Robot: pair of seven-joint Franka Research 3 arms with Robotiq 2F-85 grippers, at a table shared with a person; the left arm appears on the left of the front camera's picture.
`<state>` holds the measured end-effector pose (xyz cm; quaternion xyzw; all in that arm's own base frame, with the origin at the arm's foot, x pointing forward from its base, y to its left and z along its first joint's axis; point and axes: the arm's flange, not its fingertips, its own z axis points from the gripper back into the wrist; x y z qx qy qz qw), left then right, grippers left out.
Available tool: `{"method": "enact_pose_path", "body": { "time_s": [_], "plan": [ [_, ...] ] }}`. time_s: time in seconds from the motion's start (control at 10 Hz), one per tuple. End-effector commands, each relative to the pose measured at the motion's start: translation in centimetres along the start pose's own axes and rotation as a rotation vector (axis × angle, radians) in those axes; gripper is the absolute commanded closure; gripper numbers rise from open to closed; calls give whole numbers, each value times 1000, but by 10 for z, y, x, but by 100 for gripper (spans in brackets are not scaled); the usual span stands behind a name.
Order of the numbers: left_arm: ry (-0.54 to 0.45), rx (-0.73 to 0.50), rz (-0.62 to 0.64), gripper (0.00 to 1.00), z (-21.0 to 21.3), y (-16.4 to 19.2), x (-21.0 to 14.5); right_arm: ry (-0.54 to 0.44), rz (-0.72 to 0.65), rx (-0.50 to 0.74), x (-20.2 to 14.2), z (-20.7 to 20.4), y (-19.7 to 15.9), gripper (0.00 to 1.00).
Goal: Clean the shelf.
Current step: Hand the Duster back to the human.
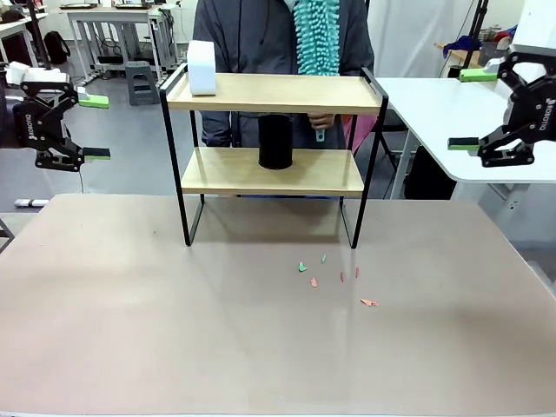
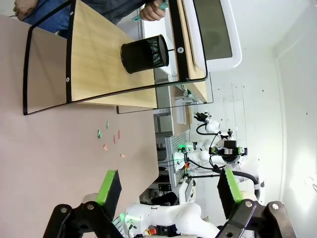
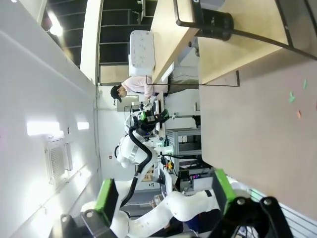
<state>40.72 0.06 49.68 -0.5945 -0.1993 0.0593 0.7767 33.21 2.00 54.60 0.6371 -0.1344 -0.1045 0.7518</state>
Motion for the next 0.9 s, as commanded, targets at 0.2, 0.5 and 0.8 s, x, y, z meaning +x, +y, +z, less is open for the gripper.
{"method": "enact_pose_path", "body": {
  "time_s": [0.2, 0.5, 0.8],
  "plan": [
    [-5, 5, -18, 0, 0, 1, -2, 8, 1, -7, -1, 0, 0, 0],
    [-5, 5, -18, 0, 0, 1, -2, 8, 1, -7, -1, 0, 0, 0],
    [-5, 5, -18, 0, 0, 1, -2, 8, 1, -7, -1, 0, 0, 0]
  ]
}}
